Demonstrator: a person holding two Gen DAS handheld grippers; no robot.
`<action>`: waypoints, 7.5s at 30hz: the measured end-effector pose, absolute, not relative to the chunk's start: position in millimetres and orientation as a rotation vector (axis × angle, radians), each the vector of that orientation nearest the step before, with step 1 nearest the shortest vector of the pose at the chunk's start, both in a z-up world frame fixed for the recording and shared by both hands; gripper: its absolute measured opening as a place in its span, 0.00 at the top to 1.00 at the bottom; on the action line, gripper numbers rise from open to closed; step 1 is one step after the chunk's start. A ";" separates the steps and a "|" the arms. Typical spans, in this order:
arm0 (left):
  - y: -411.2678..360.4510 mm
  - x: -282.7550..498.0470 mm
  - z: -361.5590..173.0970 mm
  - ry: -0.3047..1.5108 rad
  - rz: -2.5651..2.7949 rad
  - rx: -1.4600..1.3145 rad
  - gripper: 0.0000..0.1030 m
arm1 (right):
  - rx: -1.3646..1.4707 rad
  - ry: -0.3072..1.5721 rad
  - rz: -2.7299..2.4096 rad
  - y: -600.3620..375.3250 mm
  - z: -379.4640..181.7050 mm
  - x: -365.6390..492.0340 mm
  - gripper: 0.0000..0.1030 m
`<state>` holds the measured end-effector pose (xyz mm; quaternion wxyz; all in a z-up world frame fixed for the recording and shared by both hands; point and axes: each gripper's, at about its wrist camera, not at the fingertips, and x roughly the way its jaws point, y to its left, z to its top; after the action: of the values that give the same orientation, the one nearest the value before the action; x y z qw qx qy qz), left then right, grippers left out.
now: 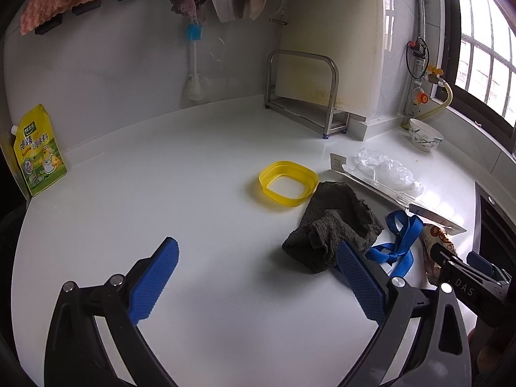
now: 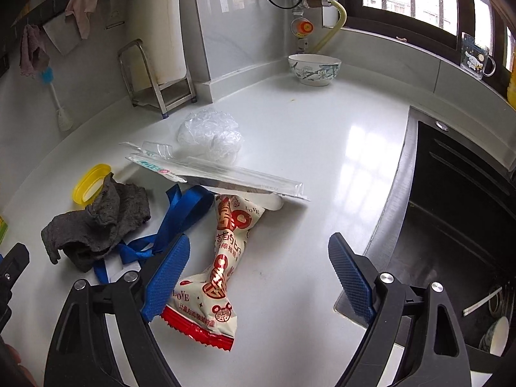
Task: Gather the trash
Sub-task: 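Grasp the LOVE snack wrapper with the right gripper while the left gripper approaches the gray cloth, then close the left gripper on the dark gray cloth, then carry the gray cloth and snack wrapper over the gray basket, then open both grippers to drop the cloth and wrapper into the basket, then raise both open grippers from the basket toward the counter, then grasp the clear toothbrush package with the right gripper while the left gripper approaches the blue lanyard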
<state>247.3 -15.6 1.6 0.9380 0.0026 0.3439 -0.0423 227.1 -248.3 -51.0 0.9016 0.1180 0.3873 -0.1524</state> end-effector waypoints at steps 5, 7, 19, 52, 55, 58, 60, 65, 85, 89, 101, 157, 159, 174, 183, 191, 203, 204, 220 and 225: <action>-19.4 250.2 0.2 0.706 -0.098 0.010 0.06 | 0.237 0.798 -0.300 -246.4 -54.4 227.2 0.37; -21.8 251.4 -0.7 0.708 -0.109 0.012 0.06 | 0.247 0.822 -0.277 -247.5 -57.6 228.9 0.56; -44.0 265.6 -10.5 0.738 -0.170 0.035 0.06 | 0.276 0.829 -0.210 -253.2 -60.0 215.6 0.81; -42.2 244.9 20.8 0.694 -0.182 0.022 0.80 | 0.315 0.773 -0.132 -253.9 -41.4 165.9 0.81; -34.8 227.4 33.9 0.657 -0.161 0.026 0.80 | 0.314 0.763 -0.131 -251.9 -37.0 151.5 0.81; -26.6 209.9 45.1 0.630 -0.148 0.023 0.80 | 0.315 0.758 -0.129 -248.7 -33.8 136.5 0.81; -22.5 198.7 51.2 0.613 -0.139 0.030 0.80 | 0.311 0.754 -0.128 -246.0 -31.4 126.1 0.81; -12.5 163.8 54.8 0.598 -0.141 0.045 0.80 | 0.301 0.737 -0.123 -237.8 -24.4 97.4 0.81; -19.1 20.6 37.9 0.591 -0.218 0.087 0.80 | 0.289 0.698 -0.106 -223.4 -21.8 -21.4 0.81; -32.2 1.1 29.7 0.613 -0.258 0.107 0.80 | 0.291 0.714 -0.101 -222.8 -28.8 -41.3 0.81; -63.8 -40.9 -7.4 0.692 -0.365 0.169 0.80 | 0.301 0.788 -0.086 -219.7 -58.4 -79.0 0.81; -51.3 -27.0 -69.5 0.879 -0.310 0.164 0.40 | 0.332 0.901 -0.068 -222.5 -107.0 -80.3 0.50; -47.4 -25.0 -67.1 0.878 -0.305 0.150 0.36 | 0.316 0.893 -0.069 -219.7 -103.2 -79.9 0.49; -27.2 -8.8 -50.0 0.835 -0.258 0.115 0.24 | 0.268 0.862 -0.070 -215.9 -89.8 -65.7 0.37; -25.5 15.6 -33.2 0.811 -0.247 0.096 0.13 | 0.251 0.815 -0.071 -230.0 -78.7 -50.2 0.32; -37.1 59.9 -5.2 0.725 -0.217 0.114 0.07 | 0.218 0.757 -0.071 -253.7 -52.4 -9.5 0.28; -58.4 156.2 13.1 0.702 -0.129 0.064 0.06 | 0.051 0.729 0.041 -279.0 -7.5 106.6 0.26; -60.1 164.0 11.3 0.709 -0.122 0.060 0.06 | 0.033 0.734 0.062 -278.8 -7.2 118.3 0.26; -81.0 224.2 -18.7 0.798 -0.083 0.039 0.06 | -0.250 0.842 0.266 -263.8 -26.2 264.6 0.26; -83.1 236.4 -25.3 0.825 -0.086 0.016 0.06 | -0.263 0.920 0.306 -270.1 -40.9 292.6 0.26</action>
<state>236.4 -83.1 -25.3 0.9151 0.0080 0.4009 -0.0418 292.6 -270.1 -40.9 0.8764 -0.1262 0.4410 0.1466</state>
